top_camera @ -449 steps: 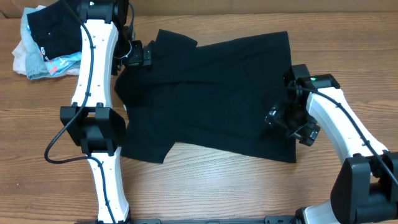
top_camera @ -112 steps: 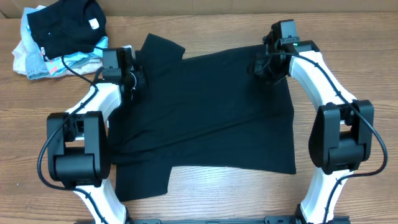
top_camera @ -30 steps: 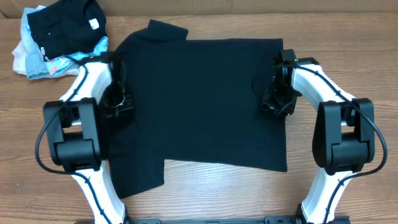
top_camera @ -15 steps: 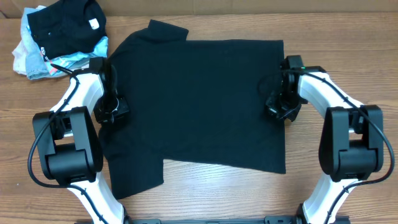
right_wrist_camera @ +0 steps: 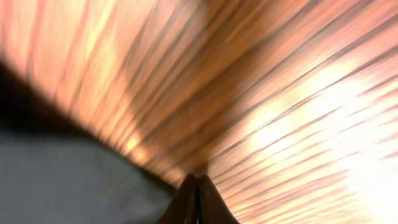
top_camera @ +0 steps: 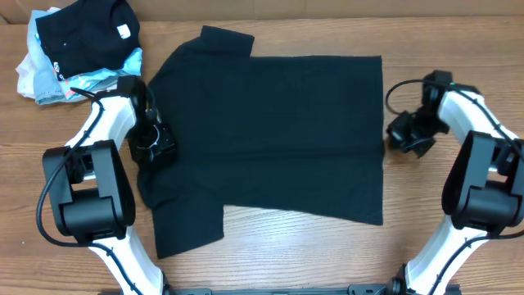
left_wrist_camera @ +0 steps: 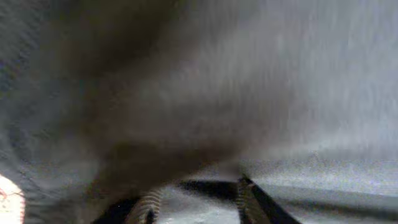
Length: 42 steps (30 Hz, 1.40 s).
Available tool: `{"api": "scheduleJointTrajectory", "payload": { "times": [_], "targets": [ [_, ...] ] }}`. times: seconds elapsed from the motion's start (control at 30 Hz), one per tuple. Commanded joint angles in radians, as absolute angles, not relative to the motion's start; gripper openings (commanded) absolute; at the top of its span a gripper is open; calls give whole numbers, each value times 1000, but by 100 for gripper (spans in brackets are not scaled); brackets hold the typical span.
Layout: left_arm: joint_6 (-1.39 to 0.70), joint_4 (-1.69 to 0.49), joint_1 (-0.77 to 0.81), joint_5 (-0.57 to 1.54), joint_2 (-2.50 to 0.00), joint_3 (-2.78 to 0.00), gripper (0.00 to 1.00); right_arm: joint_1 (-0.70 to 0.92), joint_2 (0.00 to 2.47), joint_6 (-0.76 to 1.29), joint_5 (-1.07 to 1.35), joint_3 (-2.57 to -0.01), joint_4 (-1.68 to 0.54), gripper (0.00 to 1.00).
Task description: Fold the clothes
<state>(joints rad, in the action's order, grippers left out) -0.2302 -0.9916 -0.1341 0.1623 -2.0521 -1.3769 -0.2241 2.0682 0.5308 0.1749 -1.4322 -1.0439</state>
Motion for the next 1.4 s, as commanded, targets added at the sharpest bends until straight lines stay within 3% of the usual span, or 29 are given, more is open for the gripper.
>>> {"api": "scheduleJointTrajectory", "payload": {
  "times": [0.0, 0.07, 0.13, 0.23, 0.27, 0.33, 0.37, 0.4, 0.43, 0.5, 0.57, 0.63, 0.8, 1.07, 1.17, 1.37],
  "targets": [
    [-200, -1038, -130, 211, -2143, -1368, 33, -244, 2082, 501, 107, -1529, -1087, 4],
    [-198, -1084, -129, 212, -2126, -1422, 14, -241, 2082, 500, 107, -1581, -1140, 4],
    [-183, -1118, -124, 211, -2092, -1473, 14, -229, 2082, 497, 109, -1620, -1188, 6],
    [-178, -1134, -107, 207, -2014, -1514, 16, -202, 2082, 451, 162, -1647, -1246, 19],
    [-179, -1134, -103, 200, -1992, -1514, 17, -194, 2082, 419, 189, -1646, -1257, 26],
    [-184, -1152, -96, 144, -1944, -1514, 20, -164, 2082, 322, 251, -1642, -1304, 72],
    [-216, -1174, -97, 83, -1921, -1514, 24, -147, 2082, 302, 252, -1641, -1332, 76],
    [-252, -1194, -97, 29, -1905, -1514, 28, -128, 2082, 295, 239, -1640, -1359, 73],
    [-272, -1211, -101, -11, -1894, -1514, 34, -105, 2082, 295, 221, -1640, -1382, 65],
    [-272, -1231, -110, -26, -1888, -1514, 50, -64, 2082, 297, 202, -1639, -1394, 38],
    [-253, -1228, -118, 2, -1895, -1501, 57, -16, 2082, 299, 199, -1637, -1384, 28],
    [-238, -1202, -118, 17, -1901, -1475, 55, 20, 2082, 300, 190, -1634, -1373, 27],
    [-236, -1042, -119, 26, -1924, -1351, 27, 101, 2082, 368, 89, -1608, -1376, 23],
    [-240, -916, -181, -22, -2035, -1283, 22, 132, 2082, 427, 69, -1468, -1314, 23],
    [-240, -920, -213, -32, -2070, -1283, 23, 132, 2082, 471, 72, -1395, -1250, 21],
    [-239, -960, -224, 3, -2087, -1283, 47, 127, 2082, 537, 72, -1282, -1133, 4]
  ]
}}
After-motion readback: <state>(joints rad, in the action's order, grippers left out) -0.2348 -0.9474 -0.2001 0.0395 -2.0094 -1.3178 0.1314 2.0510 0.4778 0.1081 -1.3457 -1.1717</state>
